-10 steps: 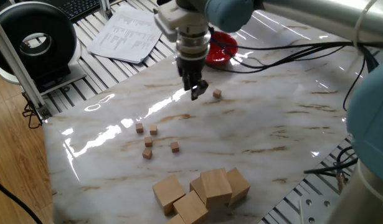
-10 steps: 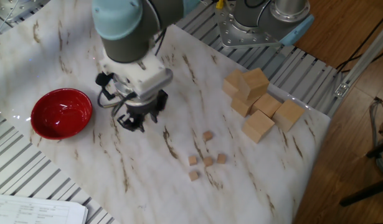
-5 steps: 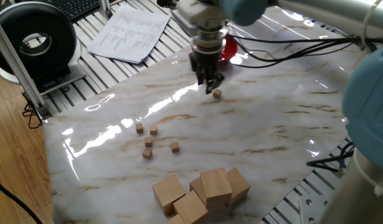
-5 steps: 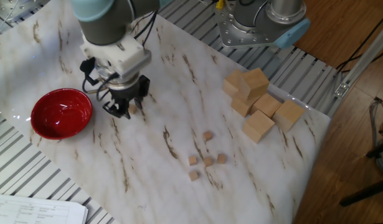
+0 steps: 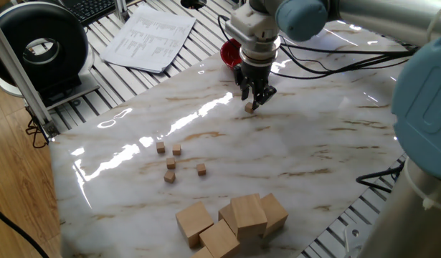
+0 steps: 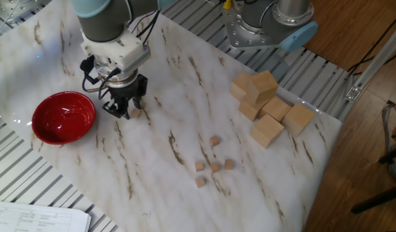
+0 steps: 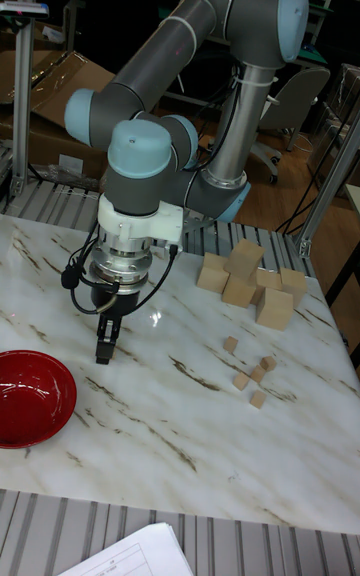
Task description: Stack the blocks into a pyramid shape
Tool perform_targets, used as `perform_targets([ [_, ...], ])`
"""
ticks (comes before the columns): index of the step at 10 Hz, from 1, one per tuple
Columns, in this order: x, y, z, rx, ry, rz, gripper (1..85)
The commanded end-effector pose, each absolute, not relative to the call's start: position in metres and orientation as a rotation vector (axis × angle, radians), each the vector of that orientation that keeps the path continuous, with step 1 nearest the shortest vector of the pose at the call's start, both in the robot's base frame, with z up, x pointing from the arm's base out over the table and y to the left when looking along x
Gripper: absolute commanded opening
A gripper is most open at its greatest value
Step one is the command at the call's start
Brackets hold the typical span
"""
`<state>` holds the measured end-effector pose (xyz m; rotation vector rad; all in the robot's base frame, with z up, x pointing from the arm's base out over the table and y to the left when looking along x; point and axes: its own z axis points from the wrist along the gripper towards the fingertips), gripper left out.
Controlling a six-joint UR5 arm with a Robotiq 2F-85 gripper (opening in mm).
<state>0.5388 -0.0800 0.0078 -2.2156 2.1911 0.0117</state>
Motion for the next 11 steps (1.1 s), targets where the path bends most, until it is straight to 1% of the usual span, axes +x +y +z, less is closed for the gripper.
perform_targets([
  [1,0.541,-0.084,0.003,-2.217,2.169,0.003,42.0],
  [5,0.541,-0.074,0.004,-2.171,2.178,0.044,38.0],
  [7,0.54,-0.068,0.005,-2.139,2.193,0.067,33.7],
  [11,0.543,-0.067,0.005,-2.089,2.227,0.058,17.7],
])
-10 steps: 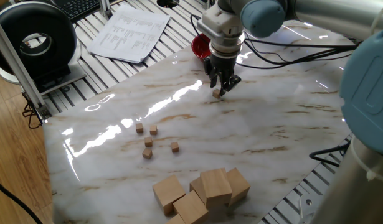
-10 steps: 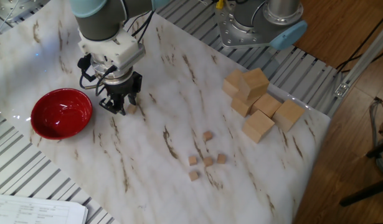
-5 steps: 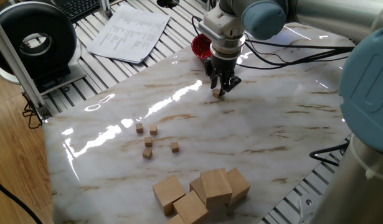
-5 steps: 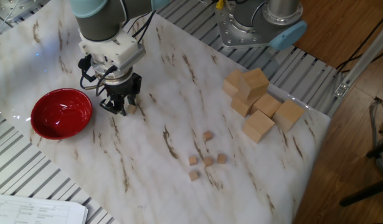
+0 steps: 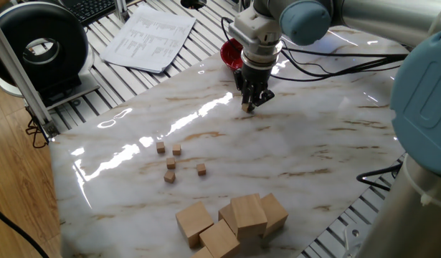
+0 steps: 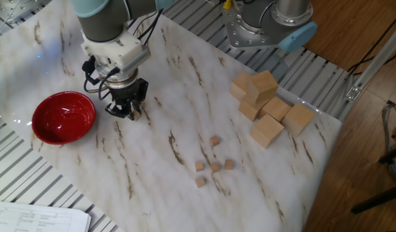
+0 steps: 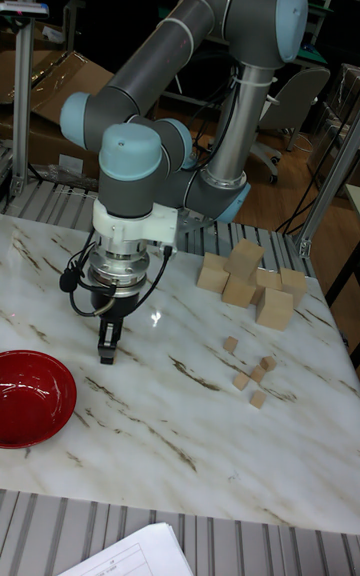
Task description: Stack the blocks into a pyramid shape
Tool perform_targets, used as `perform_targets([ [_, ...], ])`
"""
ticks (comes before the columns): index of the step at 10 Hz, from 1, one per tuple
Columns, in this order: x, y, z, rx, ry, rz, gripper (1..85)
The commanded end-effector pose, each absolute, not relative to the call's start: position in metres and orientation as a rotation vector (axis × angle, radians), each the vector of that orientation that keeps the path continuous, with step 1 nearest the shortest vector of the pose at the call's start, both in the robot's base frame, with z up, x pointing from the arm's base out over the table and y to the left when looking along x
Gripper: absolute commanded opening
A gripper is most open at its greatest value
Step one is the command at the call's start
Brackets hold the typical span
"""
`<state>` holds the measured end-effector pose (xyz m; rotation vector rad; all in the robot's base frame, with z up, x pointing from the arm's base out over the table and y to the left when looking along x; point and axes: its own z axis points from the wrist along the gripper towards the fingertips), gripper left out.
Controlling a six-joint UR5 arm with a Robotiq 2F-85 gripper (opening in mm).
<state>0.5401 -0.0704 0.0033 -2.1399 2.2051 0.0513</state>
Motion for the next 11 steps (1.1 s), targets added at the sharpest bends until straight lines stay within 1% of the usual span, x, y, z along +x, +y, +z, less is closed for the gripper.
perform_targets([
  [1,0.544,-0.067,0.005,-2.078,2.235,0.059,15.3],
  [5,0.545,-0.064,0.005,-2.036,2.263,0.066,10.7],
  [6,0.545,-0.065,0.004,-2.04,2.261,0.062,11.7],
  [7,0.545,-0.066,0.004,-2.054,2.252,0.061,20.3],
  [10,0.536,-0.063,0.004,-2.064,2.263,0.107,26.0],
  [11,0.534,-0.063,0.004,-2.069,2.267,0.116,26.3],
])
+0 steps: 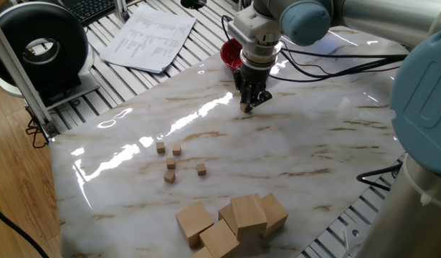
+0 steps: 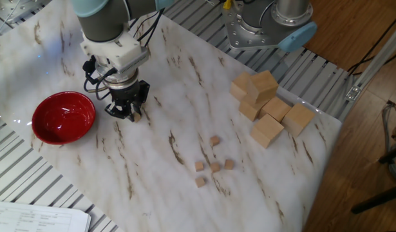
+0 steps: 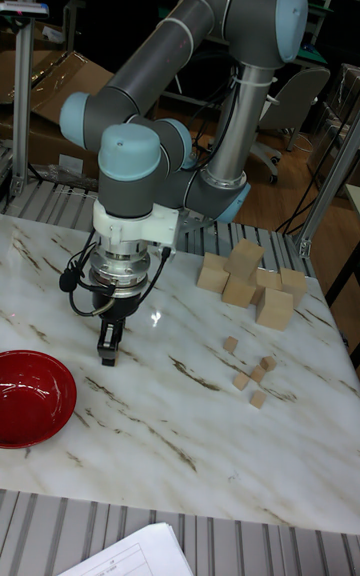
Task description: Stack the blocks into a pyramid shape
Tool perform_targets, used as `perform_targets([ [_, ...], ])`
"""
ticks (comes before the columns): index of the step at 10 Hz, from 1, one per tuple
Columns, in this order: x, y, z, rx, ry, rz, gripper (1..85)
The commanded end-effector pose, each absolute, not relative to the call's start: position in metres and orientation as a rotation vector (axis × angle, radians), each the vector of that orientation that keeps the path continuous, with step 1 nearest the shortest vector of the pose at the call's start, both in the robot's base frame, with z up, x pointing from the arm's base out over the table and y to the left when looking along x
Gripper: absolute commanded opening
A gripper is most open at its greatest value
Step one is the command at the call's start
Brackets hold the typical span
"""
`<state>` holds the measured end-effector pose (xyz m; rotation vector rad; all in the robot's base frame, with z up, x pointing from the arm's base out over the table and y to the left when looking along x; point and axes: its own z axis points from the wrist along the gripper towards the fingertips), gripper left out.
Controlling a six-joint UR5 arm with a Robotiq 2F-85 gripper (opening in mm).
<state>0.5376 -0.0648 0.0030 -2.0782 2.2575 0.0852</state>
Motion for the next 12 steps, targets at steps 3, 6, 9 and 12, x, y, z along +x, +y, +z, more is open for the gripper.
perform_targets([
  [3,0.5308,-0.0614,0.0044,-2.078,2.268,0.133,27.7],
  [6,0.5314,-0.0615,0.004,-2.091,2.255,0.129,29.7],
  [9,0.531,-0.0679,0.003,-2.145,2.23,0.103,41.3],
  [12,0.5273,-0.0655,0.0024,-2.144,2.244,0.125,47.7],
])
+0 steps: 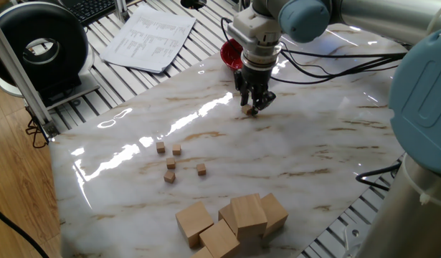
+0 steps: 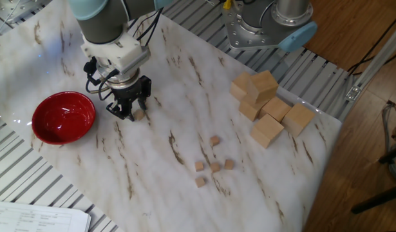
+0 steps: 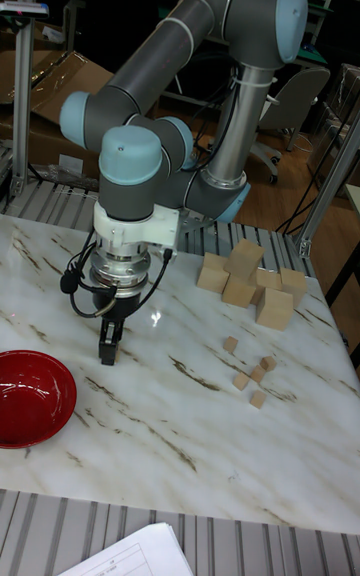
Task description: Stack the blocks into a pyramid shape
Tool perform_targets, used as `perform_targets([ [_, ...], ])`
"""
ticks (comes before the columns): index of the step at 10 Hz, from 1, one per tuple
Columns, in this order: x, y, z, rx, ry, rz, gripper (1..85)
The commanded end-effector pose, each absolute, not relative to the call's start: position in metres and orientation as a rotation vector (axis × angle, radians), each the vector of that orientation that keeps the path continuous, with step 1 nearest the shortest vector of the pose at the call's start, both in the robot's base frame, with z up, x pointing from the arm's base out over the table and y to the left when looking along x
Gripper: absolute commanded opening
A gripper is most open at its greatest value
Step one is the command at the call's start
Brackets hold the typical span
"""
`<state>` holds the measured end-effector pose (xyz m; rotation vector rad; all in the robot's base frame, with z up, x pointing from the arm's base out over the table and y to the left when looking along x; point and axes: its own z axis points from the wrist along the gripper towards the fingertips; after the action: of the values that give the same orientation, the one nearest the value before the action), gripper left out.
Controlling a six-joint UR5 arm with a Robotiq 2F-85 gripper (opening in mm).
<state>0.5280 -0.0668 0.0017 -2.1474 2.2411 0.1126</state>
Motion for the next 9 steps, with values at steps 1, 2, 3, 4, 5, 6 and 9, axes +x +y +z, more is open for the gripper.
perform_targets([
  [1,0.528,-0.061,0.003,-2.132,2.248,0.137,47.7],
  [2,0.528,-0.058,0.004,-2.124,2.257,0.143,47.7],
  [3,0.529,-0.052,0.005,-2.113,2.265,0.157,47.7],
  [4,0.533,-0.042,0.008,-2.093,2.273,0.172,47.7],
  [5,0.537,-0.03,0.014,-2.07,2.298,0.177,47.3],
  [6,0.541,-0.02,0.021,-2.061,2.324,0.165,47.0],
  [9,0.549,0.019,0.042,-2.004,2.429,0.118,45.0],
])
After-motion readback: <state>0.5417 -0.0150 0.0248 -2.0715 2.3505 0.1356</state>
